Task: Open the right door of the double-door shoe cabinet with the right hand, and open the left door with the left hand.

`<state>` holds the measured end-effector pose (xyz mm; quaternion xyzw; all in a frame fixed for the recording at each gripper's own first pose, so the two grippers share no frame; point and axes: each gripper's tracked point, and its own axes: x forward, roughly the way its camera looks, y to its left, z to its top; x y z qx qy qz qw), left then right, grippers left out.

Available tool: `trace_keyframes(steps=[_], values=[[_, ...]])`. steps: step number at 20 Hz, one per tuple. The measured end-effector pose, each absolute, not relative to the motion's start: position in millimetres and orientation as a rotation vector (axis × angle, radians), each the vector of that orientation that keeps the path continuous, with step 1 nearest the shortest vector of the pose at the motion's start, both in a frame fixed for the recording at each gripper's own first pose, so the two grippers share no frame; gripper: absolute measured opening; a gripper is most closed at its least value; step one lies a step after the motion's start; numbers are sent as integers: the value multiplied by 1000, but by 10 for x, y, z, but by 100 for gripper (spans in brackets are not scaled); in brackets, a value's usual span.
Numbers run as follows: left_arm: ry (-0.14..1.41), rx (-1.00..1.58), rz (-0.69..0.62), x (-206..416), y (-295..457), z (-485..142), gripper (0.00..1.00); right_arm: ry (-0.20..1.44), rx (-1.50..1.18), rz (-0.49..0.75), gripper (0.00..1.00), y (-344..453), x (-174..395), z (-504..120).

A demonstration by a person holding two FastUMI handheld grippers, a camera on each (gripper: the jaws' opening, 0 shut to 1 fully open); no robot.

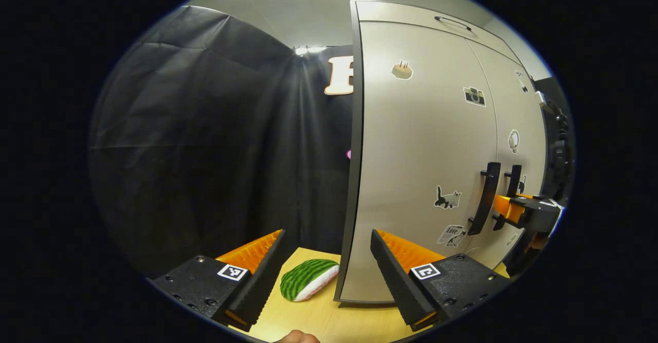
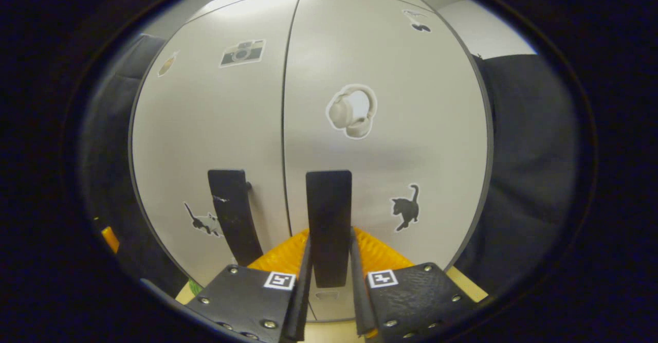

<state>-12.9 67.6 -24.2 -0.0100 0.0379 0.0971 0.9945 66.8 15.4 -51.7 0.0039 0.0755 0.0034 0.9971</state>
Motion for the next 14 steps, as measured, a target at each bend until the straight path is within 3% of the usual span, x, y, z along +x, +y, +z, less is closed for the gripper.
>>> trace_keyframes(steps=[5, 6, 14], values=[[91, -52, 176, -127, 643, -307, 99, 132, -17, 9, 29, 147, 672, -521], [95, -57, 169, -124, 628, -318, 100, 129, -17, 12, 19, 154, 702, -544], [129, -105, 97, -220, 465, -410, 100, 82, -72, -22, 19, 97, 568, -498]])
